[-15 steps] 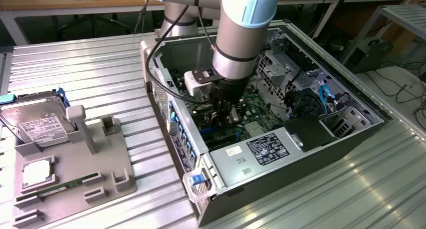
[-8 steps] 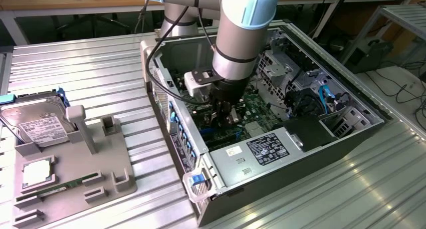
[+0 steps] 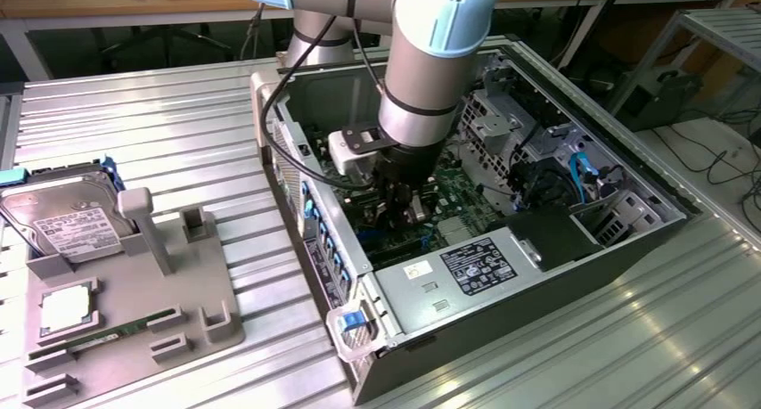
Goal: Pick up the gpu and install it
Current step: 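Insert the gpu into the slot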
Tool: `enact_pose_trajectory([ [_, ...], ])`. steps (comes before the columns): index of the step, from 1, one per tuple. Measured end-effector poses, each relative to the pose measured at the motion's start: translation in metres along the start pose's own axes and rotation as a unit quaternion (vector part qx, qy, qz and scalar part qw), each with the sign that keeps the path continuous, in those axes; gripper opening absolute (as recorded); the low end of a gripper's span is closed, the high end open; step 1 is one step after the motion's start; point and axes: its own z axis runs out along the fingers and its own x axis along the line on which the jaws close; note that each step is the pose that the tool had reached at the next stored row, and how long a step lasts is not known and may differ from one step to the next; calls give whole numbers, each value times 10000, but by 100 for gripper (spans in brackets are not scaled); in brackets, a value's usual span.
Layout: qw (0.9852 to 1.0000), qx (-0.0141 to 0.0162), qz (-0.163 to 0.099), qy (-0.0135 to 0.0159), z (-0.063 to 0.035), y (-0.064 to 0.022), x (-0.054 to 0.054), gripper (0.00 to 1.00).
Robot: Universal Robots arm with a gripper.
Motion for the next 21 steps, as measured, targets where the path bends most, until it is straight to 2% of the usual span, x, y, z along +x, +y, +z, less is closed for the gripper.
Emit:
enact_pose_trajectory([
  [4,10000,3,0,-7,55,0,-1,28],
  [7,10000,2,0,-7,54,0,-1,28],
  [10,10000,7,0,-19,14,-2,-5,28],
  [13,10000,3,-1,-8,-51,-3,-3,28],
  [21,10000,2,0,-7,-49,-3,13,28],
])
